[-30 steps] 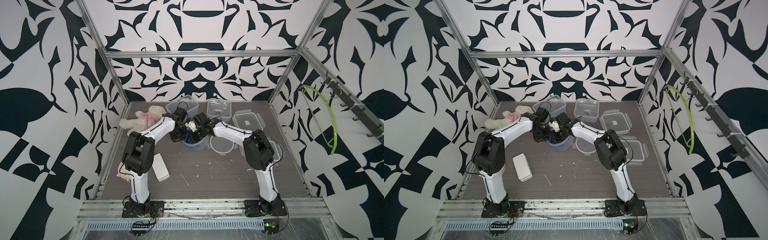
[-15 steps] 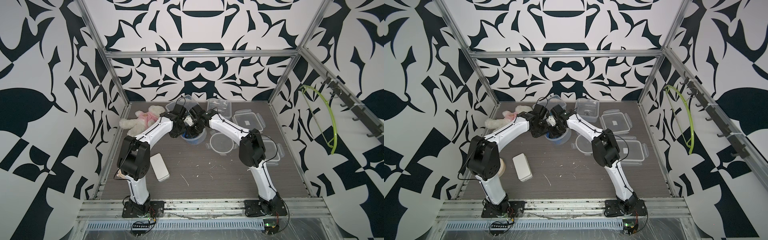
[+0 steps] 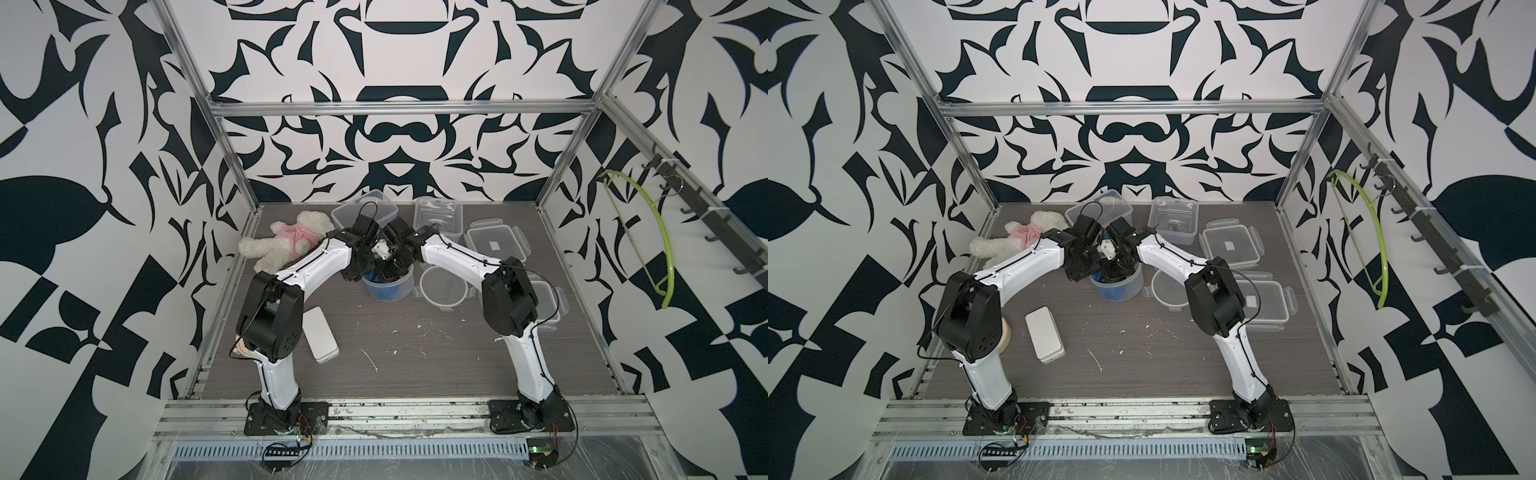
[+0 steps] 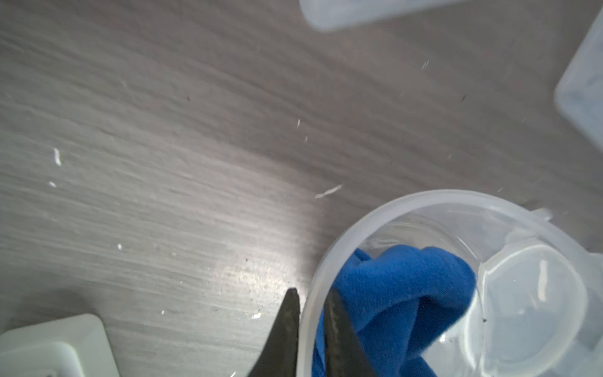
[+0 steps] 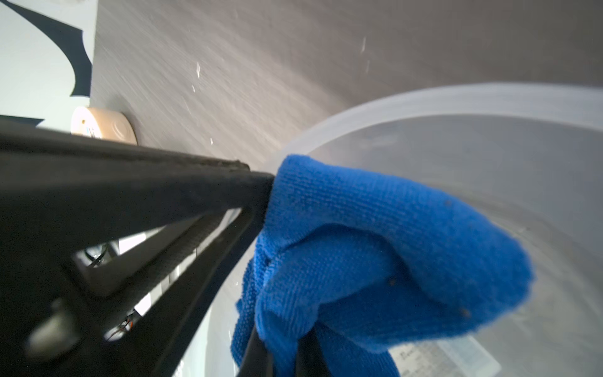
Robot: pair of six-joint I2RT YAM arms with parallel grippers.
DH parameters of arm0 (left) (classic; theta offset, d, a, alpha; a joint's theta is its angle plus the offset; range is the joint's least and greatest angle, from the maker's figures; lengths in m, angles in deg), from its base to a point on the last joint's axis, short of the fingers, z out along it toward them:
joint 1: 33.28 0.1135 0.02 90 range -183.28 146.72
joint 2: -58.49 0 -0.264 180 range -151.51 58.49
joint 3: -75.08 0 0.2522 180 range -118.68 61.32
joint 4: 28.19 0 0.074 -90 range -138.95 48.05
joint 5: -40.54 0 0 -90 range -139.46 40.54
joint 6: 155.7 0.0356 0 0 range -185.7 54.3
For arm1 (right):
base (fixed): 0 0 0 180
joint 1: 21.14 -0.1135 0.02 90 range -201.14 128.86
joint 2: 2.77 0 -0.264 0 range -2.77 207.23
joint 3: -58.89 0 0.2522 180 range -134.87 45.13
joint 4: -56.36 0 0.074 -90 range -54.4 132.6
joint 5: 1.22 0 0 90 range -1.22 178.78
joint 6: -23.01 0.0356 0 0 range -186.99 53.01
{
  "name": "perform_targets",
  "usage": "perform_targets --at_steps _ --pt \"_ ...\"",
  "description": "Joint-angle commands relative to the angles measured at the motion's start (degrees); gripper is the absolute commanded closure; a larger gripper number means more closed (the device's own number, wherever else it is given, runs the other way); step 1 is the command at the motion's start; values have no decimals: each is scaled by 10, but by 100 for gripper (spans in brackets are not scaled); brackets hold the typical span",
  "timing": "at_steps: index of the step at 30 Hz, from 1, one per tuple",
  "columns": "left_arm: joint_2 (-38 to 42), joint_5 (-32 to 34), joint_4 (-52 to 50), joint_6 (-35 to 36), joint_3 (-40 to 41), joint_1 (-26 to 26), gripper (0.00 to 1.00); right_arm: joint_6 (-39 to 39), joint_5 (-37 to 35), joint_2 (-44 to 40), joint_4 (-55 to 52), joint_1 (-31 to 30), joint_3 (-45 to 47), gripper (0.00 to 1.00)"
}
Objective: Wipe the insides of the lunch boxes
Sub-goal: Place the lunch box at the center of the board, then pick up the lunch box from the center of the board.
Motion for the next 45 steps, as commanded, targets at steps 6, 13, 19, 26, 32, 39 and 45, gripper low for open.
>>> perform_targets --at_steps 6,13,19,26,32,39,45 --pt "1 -40 2 14 28 -54 68 116 -81 -34 119 6 97 100" --pt "9 -81 44 -5 69 -54 66 103 -135 -106 225 7 188 100" --pt "22 -95 66 -16 97 -54 69 126 -286 -194 297 9 273 100" --pt "33 -96 66 -20 112 -54 67 143 -349 -247 335 25 318 100" --pt "51 -101 69 -24 113 -54 57 134 -279 -211 337 27 272 100" --pt "35 -105 63 -19 102 -54 70 99 -185 -133 332 8 176 100" --pt "17 -102 53 -13 85 -54 84 69 -234 -99 260 4 98 100"
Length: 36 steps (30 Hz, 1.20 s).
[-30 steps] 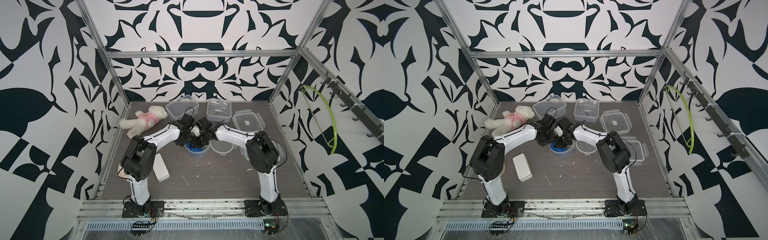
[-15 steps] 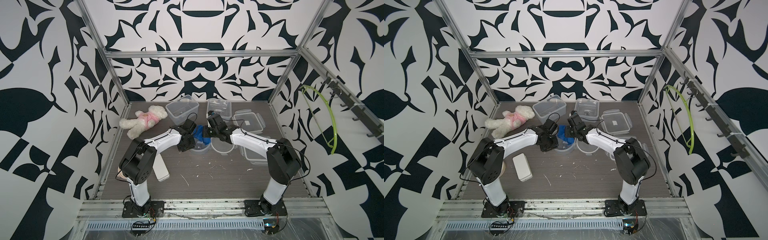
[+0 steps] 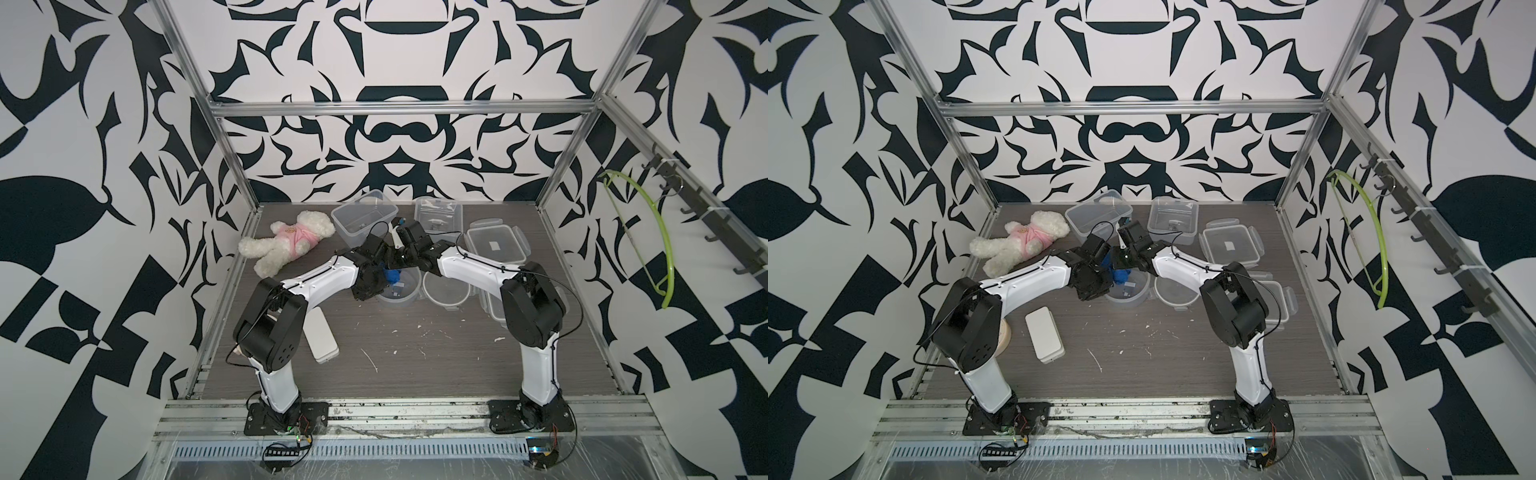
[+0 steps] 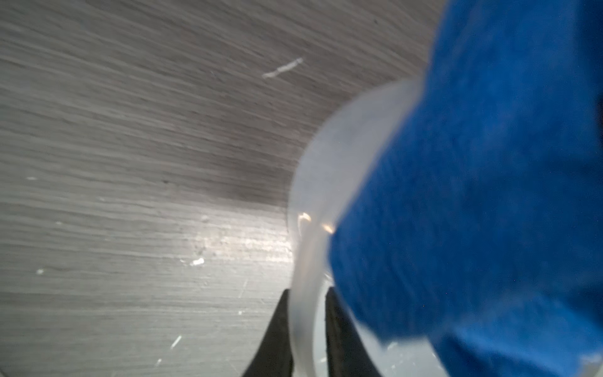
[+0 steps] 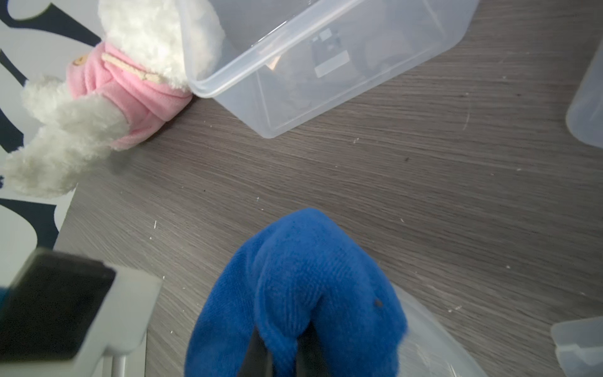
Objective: Wipe the insides of the lunch boxes
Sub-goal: Pick up the lunch box from the center of the board.
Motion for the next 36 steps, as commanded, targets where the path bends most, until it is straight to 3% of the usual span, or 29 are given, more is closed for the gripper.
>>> perform_targets --at_steps 1,4,10,18,27,31,34,36 --pt "-13 -12 -24 25 -15 -10 86 -40 -37 7 -51 -2 -77 100" --pt "-13 -1 -37 31 -24 -9 89 -71 -75 17 -95 2 -95 100" --pt "-14 6 -46 34 -31 -8 91 -98 -148 -21 -110 2 -47 100" --pt "-20 15 -55 35 -49 -7 91 -81 48 -59 -51 -27 69 100" --pt "-29 15 -56 36 -69 -5 92 2 222 -68 53 -47 171 100" --pt "-24 26 -57 37 -67 -4 92 -9 278 -94 -17 -47 168 100" --pt "-21 29 -59 38 -65 -3 92 -61 256 -106 -154 -48 140 100" --pt "-19 31 -58 39 -60 -2 92 -103 194 -113 -252 -48 119 100"
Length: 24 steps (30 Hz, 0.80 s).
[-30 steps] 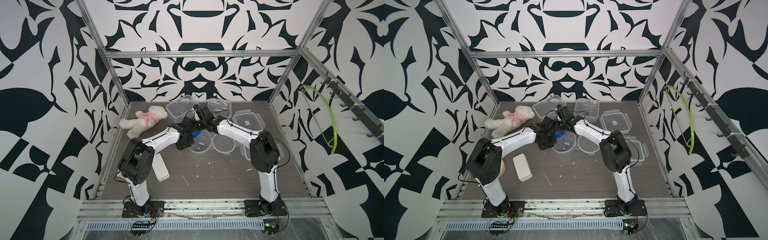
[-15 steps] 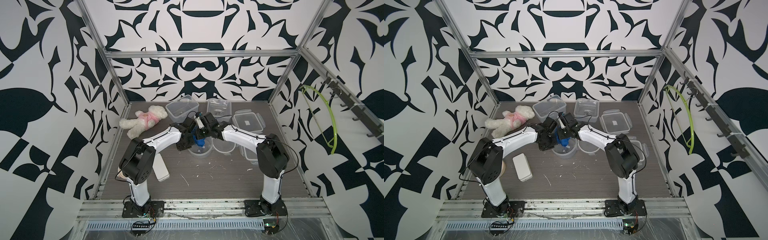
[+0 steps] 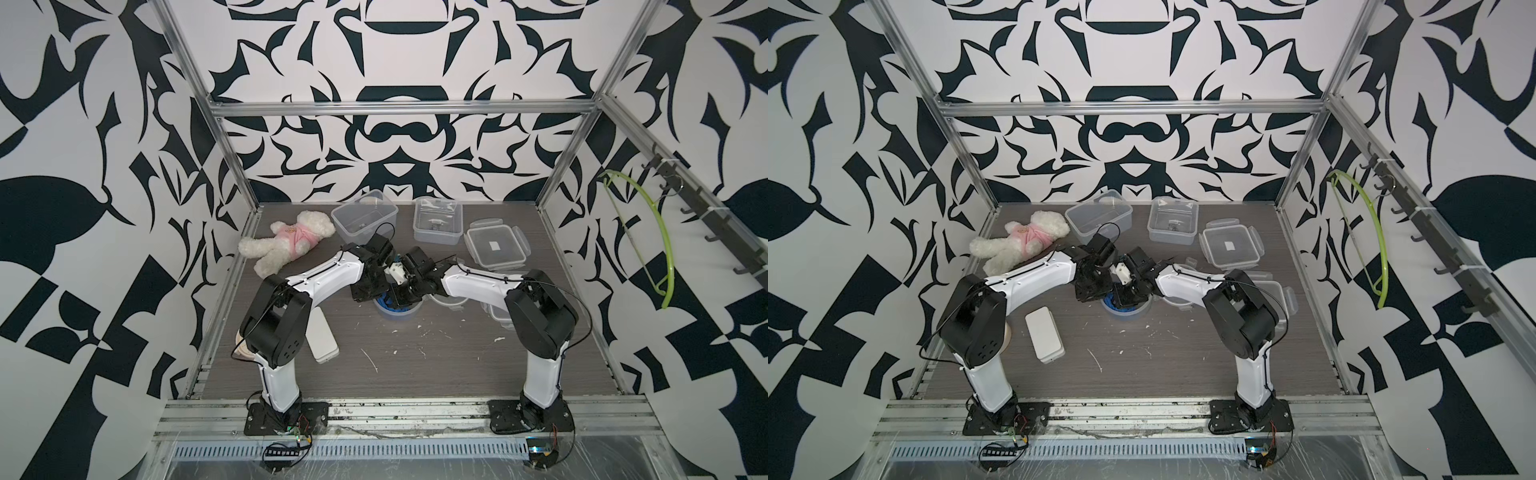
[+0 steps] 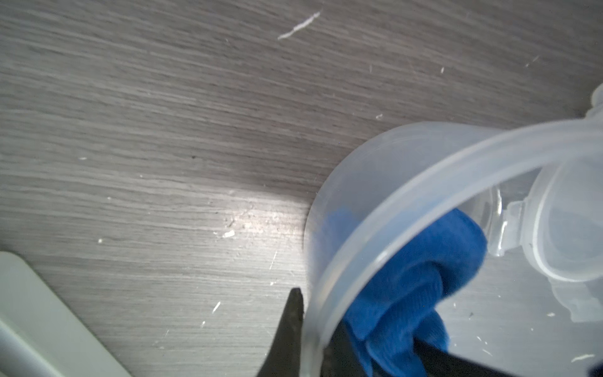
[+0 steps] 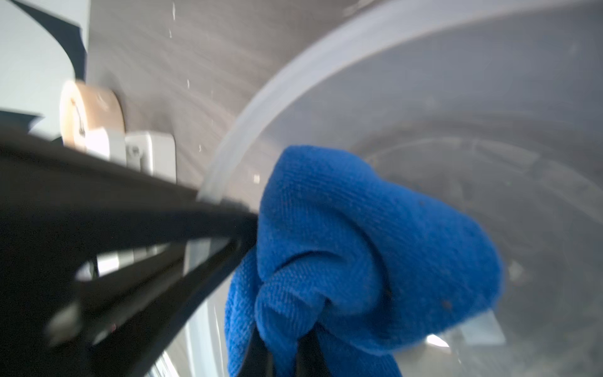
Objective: Wipe the insides of the lunch boxes
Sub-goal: Pick up the lunch box from the center of the board.
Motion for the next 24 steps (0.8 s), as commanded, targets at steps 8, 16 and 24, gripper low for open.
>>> perform_targets --at_steps 8,16,24 --pt "12 22 34 -1 1 10 92 -135 -350 -49 -413 -14 -113 100" --pt "24 -6 48 -3 24 8 92 -112 -538 28 -348 8 -202 100" --pt "51 -42 72 -18 71 1 93 -68 -372 127 -139 7 -322 100"
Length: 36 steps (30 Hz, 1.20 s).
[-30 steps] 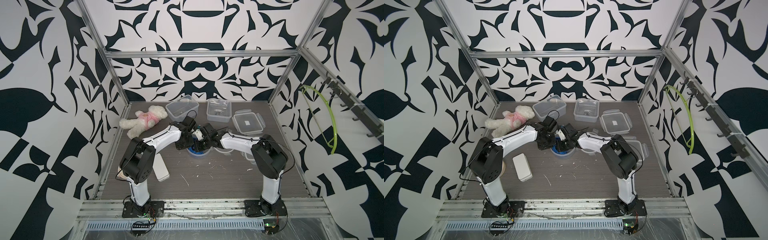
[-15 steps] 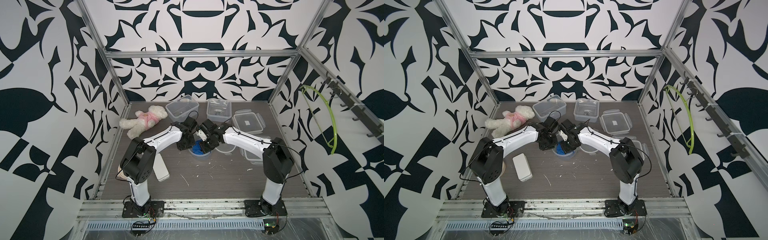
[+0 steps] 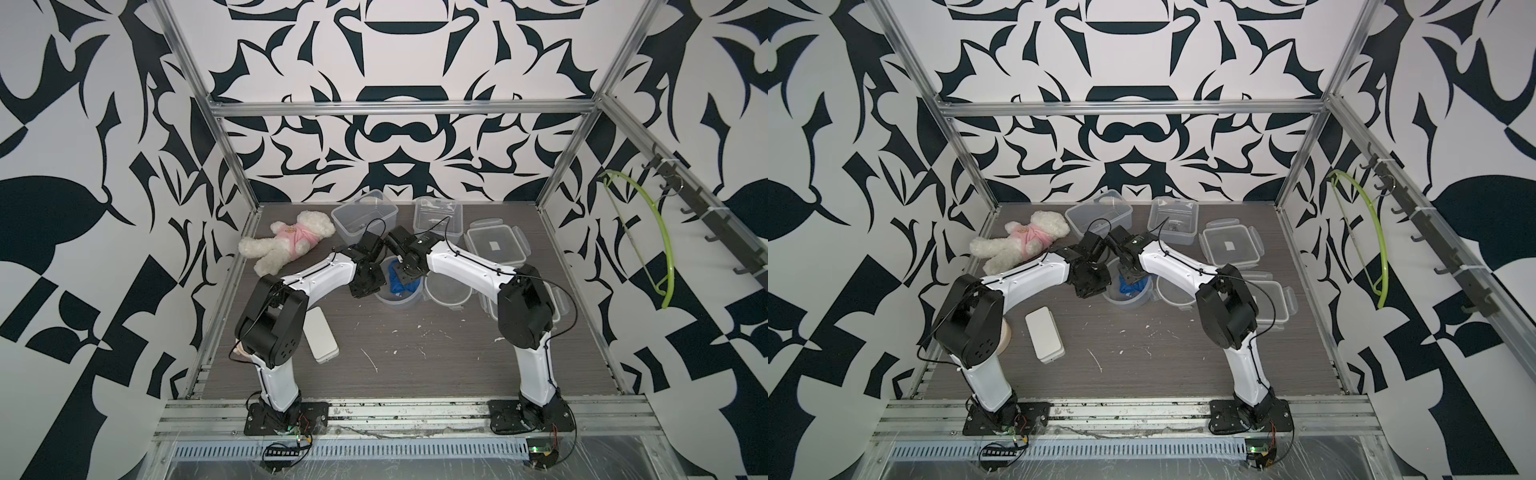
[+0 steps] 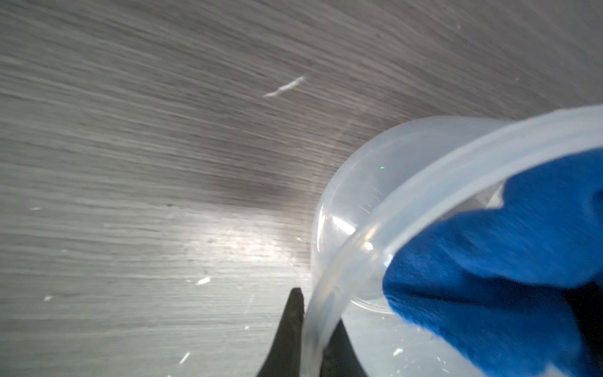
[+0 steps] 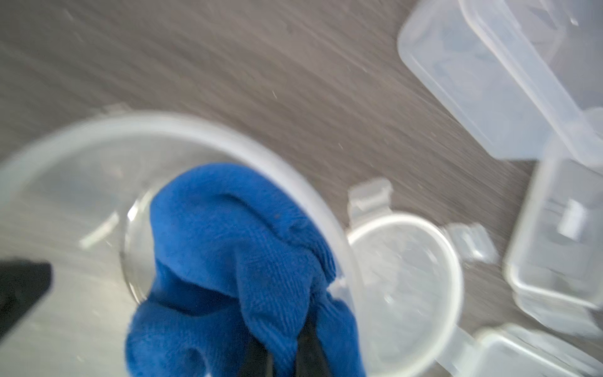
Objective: Wipe the insides of the lunch boxes
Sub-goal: Pick up the lunch box from the center of the board.
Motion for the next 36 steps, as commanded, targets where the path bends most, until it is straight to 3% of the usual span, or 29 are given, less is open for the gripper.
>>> perform_targets --at_steps 1,7,10,14,17,19,23,31,33,36 --pt "36 -11 -23 0 25 -26 93 28 79 31 124 6 -52 100" --pt "35 -8 -20 0 20 -26 93 22 209 97 124 -31 -109 100" --pt "33 1 -24 2 12 -23 93 33 281 74 151 -36 -41 100" --pt "30 7 -25 3 7 -10 93 83 457 29 208 -13 82 100" --pt "29 19 -34 8 0 -5 93 39 508 21 111 -9 91 100" --pt "29 28 -42 12 -6 -3 93 -15 470 27 -1 -11 71 100" --pt "36 39 -51 16 -12 -2 93 -81 244 50 -182 -10 27 100" --pt "48 45 -74 22 -14 -2 93 -37 -147 85 -248 3 -84 100" --pt "49 42 -76 23 -11 -2 93 -31 -143 77 -202 3 -106 100" --pt "49 40 -79 23 -8 -2 93 -26 -37 24 -87 4 -89 100"
